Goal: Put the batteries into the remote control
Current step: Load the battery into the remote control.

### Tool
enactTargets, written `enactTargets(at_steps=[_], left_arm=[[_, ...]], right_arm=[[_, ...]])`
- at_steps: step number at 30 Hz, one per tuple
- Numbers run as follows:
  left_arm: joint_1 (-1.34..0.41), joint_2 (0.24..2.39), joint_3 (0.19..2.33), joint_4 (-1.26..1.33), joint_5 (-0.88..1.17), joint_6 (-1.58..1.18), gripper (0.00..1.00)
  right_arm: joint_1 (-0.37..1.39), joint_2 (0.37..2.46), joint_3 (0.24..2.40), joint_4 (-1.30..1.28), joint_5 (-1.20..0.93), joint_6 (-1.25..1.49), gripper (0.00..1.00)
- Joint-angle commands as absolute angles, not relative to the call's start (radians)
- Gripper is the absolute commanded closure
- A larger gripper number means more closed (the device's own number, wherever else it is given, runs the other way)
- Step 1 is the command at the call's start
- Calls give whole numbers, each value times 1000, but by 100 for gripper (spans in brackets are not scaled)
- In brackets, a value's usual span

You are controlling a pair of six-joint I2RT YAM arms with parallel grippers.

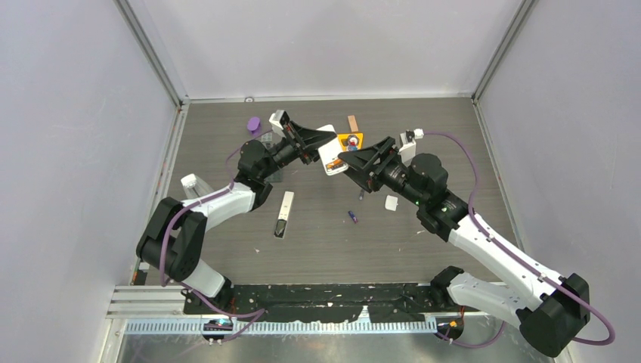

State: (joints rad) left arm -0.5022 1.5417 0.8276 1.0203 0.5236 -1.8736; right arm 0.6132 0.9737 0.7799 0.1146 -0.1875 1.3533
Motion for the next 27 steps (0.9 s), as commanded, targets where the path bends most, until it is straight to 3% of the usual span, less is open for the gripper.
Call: enactTargets(at_steps=[1, 12, 27], left_arm=[[-506, 1502, 835, 1113, 507, -1876, 100], [-506, 1487, 837, 1102, 424, -1880, 100], [-512, 1488, 880, 1083, 363, -1854, 100]], right_arm=[[607, 968, 772, 185, -198, 1375, 36], [611, 1033, 775, 232, -259, 1370, 50], [636, 1080, 798, 236, -271, 1308, 59]])
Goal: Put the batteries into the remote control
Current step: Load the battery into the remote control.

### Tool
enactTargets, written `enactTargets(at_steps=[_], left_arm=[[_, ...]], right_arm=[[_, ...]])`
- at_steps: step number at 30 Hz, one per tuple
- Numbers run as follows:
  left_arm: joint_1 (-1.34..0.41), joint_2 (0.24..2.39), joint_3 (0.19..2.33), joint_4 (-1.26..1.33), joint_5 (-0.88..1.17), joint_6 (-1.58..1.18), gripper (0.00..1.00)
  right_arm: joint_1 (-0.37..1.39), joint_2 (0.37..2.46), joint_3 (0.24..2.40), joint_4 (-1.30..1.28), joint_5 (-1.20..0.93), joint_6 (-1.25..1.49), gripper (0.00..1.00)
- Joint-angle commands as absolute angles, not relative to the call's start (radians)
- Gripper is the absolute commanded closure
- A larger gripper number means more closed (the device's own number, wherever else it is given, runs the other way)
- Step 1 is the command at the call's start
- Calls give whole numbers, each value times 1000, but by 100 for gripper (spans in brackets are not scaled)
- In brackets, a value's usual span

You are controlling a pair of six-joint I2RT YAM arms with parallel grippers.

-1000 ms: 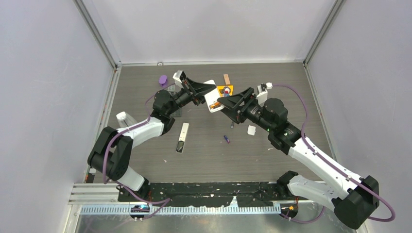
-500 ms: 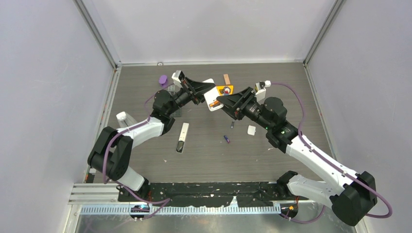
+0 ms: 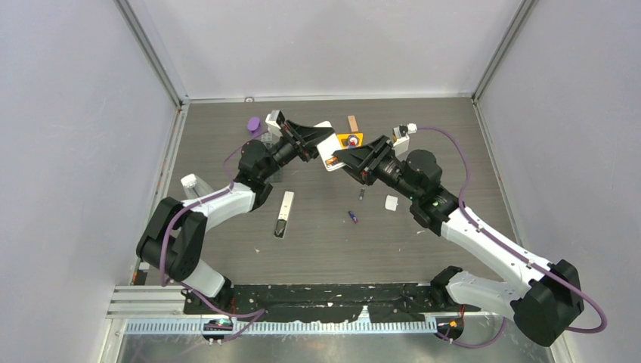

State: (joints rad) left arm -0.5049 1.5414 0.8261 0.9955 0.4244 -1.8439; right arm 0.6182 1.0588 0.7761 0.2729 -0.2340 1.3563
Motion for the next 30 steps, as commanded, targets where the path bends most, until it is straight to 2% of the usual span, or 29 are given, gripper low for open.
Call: enactTargets(at_steps=[1, 3, 10, 15, 20, 22, 23, 24, 25, 28, 30], left_arm=[[-512, 1489, 882, 1084, 364, -1854, 100], [-514, 1490, 881, 1086, 364, -1853, 100], [-514, 1479, 867, 1082, 350, -1861, 100], [-514, 1475, 872, 1086, 359, -1850, 100], [-514, 1467, 860, 1089, 361, -1838, 100], [-513, 1463, 861, 1090, 365, -1824, 100], [-513, 1460, 859, 1091, 368, -1811, 100], [-512, 1456, 857, 1087, 374, -1796, 100], [-511, 1449, 854, 1080, 379, -1774, 100], [-504, 1424, 839, 1052, 397, -1712, 100], [-499, 1408, 826, 1041, 405, -1686, 100]], right_arm=[[637, 1080, 799, 235, -267, 1305, 59], [637, 1080, 803, 231, -262, 1298, 59], [652, 1092, 853, 123, -225, 1205, 69], [663, 1112, 891, 69, -206, 1144, 81], [665, 1111, 915, 41, -194, 1109, 83], [665, 1105, 918, 37, -190, 1107, 71], [666, 1097, 919, 33, -187, 1108, 58], [666, 1092, 919, 32, -179, 1109, 52], [666, 1081, 919, 30, -174, 1110, 41], [665, 1054, 908, 49, -161, 1112, 24], [664, 1034, 897, 76, -160, 1114, 18]])
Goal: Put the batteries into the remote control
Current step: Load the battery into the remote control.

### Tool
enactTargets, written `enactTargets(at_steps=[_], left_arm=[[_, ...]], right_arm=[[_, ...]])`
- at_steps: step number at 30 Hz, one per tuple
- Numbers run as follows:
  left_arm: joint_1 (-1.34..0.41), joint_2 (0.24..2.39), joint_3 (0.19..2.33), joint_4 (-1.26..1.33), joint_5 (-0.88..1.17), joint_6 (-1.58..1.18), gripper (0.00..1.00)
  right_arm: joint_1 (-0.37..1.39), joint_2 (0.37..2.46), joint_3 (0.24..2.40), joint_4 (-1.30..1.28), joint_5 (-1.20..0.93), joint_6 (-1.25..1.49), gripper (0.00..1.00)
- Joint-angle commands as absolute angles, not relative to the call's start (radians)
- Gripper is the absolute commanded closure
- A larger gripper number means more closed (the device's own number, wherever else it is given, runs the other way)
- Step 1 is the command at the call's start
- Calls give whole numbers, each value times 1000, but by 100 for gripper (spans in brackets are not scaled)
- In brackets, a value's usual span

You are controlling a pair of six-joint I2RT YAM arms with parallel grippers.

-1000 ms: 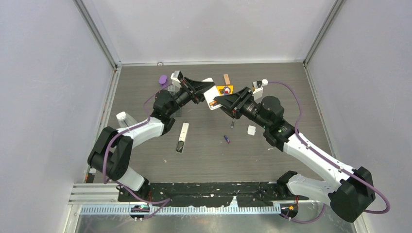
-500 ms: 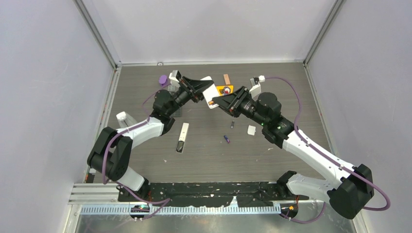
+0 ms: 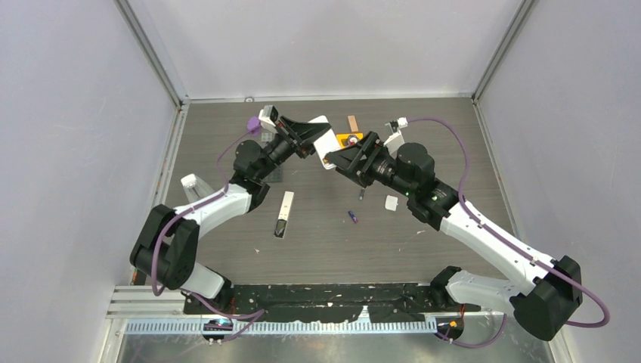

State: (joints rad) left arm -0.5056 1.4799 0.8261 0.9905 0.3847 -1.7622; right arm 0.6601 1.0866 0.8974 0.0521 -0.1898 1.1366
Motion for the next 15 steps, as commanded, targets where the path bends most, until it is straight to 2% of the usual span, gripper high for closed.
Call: enactTargets(at_steps=[1, 7, 12, 15], left_arm=[[-497, 1402, 820, 1037, 408, -1679, 100], [-495, 1384, 821, 1011, 425, -1652, 100], [-497, 1377, 827, 982, 439, -1645, 100], [-497, 1369, 831, 964, 448, -1644, 100]], right_arm=[[664, 1025, 894, 99, -160, 1115, 16], [664, 1047, 870, 242, -209, 1146, 13], [665, 1092, 869, 338, -242, 1169, 13], [666, 1123, 887, 352, -266, 1170, 17]])
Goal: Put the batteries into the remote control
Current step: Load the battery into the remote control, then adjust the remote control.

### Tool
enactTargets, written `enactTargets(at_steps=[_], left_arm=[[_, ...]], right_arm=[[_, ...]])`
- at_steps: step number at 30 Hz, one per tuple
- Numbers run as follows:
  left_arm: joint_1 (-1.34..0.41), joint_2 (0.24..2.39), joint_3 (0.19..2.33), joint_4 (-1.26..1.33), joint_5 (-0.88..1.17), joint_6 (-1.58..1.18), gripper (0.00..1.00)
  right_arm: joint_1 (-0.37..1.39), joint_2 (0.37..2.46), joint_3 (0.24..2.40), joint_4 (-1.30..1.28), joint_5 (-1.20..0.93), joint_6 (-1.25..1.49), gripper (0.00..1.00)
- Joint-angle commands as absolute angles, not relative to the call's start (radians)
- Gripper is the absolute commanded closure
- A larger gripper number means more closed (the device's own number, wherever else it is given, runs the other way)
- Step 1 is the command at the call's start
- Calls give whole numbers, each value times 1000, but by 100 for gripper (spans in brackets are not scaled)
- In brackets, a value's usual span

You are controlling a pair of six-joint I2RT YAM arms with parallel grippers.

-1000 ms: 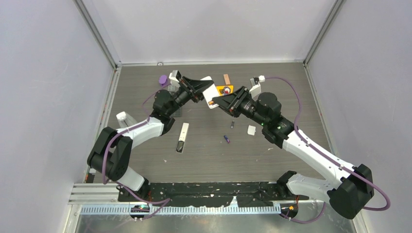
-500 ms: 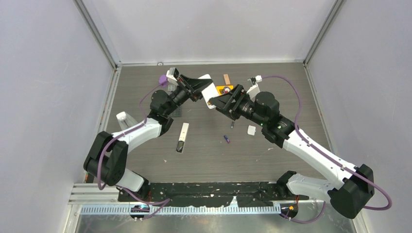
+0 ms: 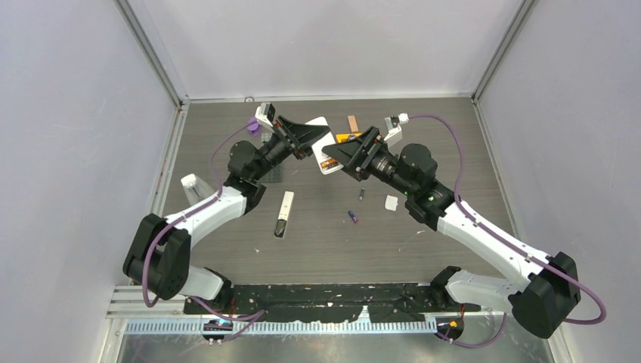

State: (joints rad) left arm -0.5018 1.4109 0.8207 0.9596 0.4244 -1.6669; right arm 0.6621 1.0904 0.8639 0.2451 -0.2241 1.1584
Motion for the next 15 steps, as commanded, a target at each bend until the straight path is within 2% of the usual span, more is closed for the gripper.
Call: enactTargets(at_steps=[1, 3, 4, 6, 9, 12, 15], left_arm=[[-497, 1366, 834, 953, 454, -1643, 100], [-495, 1359, 837, 932, 463, -1640, 100], [-495, 1354, 835, 925, 465, -1639, 100], [-493, 1349, 839, 903, 479, -1637, 98], [-491, 1344, 841, 881, 514, -1630, 90], [-475, 1338, 830, 867, 574, -1619, 73], [-442, 1336, 806, 898, 654, -1620, 61]], right_arm=[[665, 1138, 897, 353, -271, 1170, 22], [665, 1157, 909, 355, -287, 1172, 37], [666, 1162, 913, 354, -296, 1175, 49], [666, 1174, 916, 354, -307, 1182, 62], [663, 1172, 914, 339, -315, 1179, 75], [654, 1165, 910, 328, -338, 1168, 86], [622, 1164, 916, 327, -428, 1143, 91]])
